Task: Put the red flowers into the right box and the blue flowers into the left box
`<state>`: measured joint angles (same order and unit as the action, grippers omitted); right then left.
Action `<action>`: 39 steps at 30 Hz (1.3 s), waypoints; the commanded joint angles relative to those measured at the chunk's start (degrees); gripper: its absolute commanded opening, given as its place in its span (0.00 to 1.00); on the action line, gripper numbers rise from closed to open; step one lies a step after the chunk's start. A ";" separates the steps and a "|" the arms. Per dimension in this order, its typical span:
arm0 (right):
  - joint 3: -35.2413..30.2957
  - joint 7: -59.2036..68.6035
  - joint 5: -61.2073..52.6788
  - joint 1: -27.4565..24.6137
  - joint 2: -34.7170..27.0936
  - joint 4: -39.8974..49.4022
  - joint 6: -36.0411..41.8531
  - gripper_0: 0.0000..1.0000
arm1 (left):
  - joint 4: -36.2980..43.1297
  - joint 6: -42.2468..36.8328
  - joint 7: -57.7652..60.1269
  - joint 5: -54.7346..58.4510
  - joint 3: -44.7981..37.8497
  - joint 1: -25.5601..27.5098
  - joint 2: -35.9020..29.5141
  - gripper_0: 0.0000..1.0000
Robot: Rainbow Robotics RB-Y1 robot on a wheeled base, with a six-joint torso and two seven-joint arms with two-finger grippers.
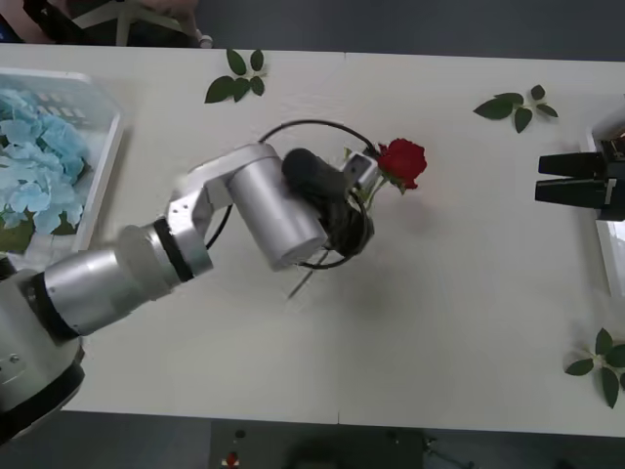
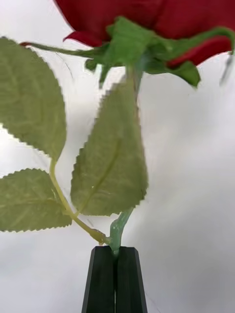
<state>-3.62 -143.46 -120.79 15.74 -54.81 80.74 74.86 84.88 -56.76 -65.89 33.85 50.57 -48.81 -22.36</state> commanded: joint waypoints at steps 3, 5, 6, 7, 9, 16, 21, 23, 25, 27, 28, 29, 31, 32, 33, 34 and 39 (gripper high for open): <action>-4.47 -11.54 -1.20 0.78 5.33 -5.07 5.38 0.98 | 13.56 3.50 -0.64 10.63 -19.01 7.32 -5.41 0.00; -5.08 -11.54 -2.34 0.78 6.30 -6.39 6.35 0.98 | 15.67 3.50 -0.73 13.53 -24.11 7.41 -4.01 0.00; -5.35 -11.54 -3.40 0.78 6.91 -7.18 6.96 0.98 | 16.63 3.41 -0.73 15.11 -27.45 7.41 -2.60 0.00; -5.35 -11.54 -3.92 0.78 7.18 -7.44 7.23 0.98 | 16.90 3.50 -0.73 15.72 -28.94 7.41 -1.81 0.00; -5.35 -11.54 -5.51 0.69 8.41 -8.41 8.19 0.98 | 17.69 3.50 -0.82 17.22 -34.66 7.32 1.44 0.00; -5.44 -11.54 -7.35 0.87 14.03 -8.67 9.16 0.98 | 14.79 11.06 -2.14 15.99 -39.05 3.11 9.27 0.00; -5.44 -11.54 -8.05 1.39 19.31 -6.30 8.81 0.98 | 10.04 21.43 -2.84 10.36 -39.05 1.88 15.24 0.00; -5.26 -11.54 -8.05 1.92 20.80 -5.24 7.84 0.98 | 8.72 22.22 -3.10 8.96 -38.96 1.00 15.77 0.00; -4.64 -11.54 -8.05 2.80 22.47 -4.54 6.17 0.98 | 7.49 22.22 -3.28 8.61 -38.88 -0.06 15.77 0.00; -3.59 -11.54 -8.05 4.03 23.52 -4.45 4.59 0.97 | 7.05 22.22 -3.45 9.04 -38.26 -0.50 15.77 0.00; -2.89 -11.54 -8.05 4.56 24.05 -4.45 3.71 0.97 | 6.97 22.22 -3.37 8.96 -37.91 -0.59 15.68 0.00; -2.45 -11.54 -7.97 4.91 24.23 -4.45 3.09 0.97 | 6.97 22.22 -3.37 8.96 -37.65 -0.59 15.59 0.00; -0.16 -11.54 -7.97 6.23 25.11 -4.45 -0.51 0.97 | 7.05 22.22 -3.37 9.31 -36.24 -0.59 14.80 0.00; 0.45 -11.54 -7.97 6.49 25.19 -4.45 -1.56 0.97 | 6.97 22.31 -3.37 9.40 -35.98 -0.59 14.54 0.00; 1.42 -11.54 -7.97 7.02 25.37 -4.45 -3.15 0.97 | 6.97 22.22 -3.37 9.40 -35.62 -0.59 14.36 0.00; 2.04 -11.54 -7.97 7.37 25.46 -4.45 -4.46 0.97 | 7.05 22.31 -3.45 9.48 -35.45 -0.59 14.28 0.00; 4.32 -11.54 -7.97 9.74 26.42 -4.45 -9.47 0.97 | 6.97 22.39 -3.45 10.45 -35.01 -0.59 13.75 0.00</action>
<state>1.45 -154.82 -128.32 23.53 -29.46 74.55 66.73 90.82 -35.20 -66.73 43.84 16.14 -47.28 -8.41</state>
